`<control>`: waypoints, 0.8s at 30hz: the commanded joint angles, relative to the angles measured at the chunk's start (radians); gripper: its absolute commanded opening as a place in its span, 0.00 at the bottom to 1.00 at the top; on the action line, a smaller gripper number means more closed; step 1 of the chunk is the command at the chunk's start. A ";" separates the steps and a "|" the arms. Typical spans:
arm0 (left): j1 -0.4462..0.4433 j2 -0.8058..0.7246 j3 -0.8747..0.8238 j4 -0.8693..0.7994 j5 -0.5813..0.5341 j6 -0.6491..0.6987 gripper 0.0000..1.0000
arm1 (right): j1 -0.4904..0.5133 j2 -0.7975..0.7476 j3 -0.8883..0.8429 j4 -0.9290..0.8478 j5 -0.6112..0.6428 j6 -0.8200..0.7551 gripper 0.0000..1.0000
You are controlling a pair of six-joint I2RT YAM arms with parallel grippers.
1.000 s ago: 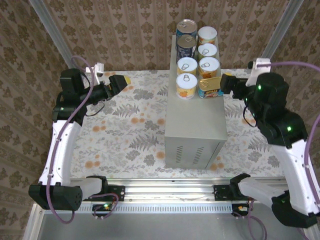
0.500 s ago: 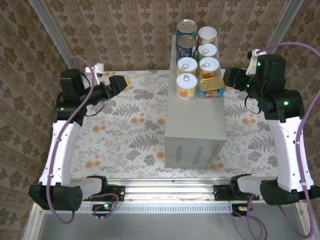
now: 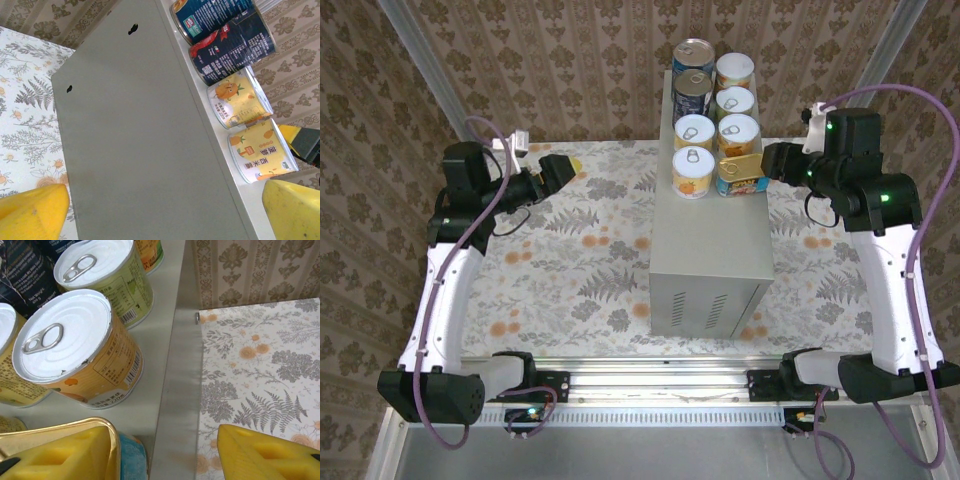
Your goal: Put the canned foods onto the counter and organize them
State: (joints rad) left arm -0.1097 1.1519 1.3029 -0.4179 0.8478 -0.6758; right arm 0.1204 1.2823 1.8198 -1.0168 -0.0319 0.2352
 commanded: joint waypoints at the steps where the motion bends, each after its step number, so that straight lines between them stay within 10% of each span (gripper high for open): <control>1: 0.010 -0.029 -0.012 0.020 0.002 0.018 1.00 | -0.007 0.015 0.024 -0.031 -0.017 -0.014 0.57; 24: 0.042 -0.056 -0.054 0.045 0.019 0.005 1.00 | -0.008 0.026 0.035 -0.092 -0.069 -0.009 0.48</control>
State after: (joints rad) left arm -0.0765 1.1130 1.2633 -0.4072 0.8486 -0.6758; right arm 0.1154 1.3331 1.8664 -1.0325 -0.0734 0.2314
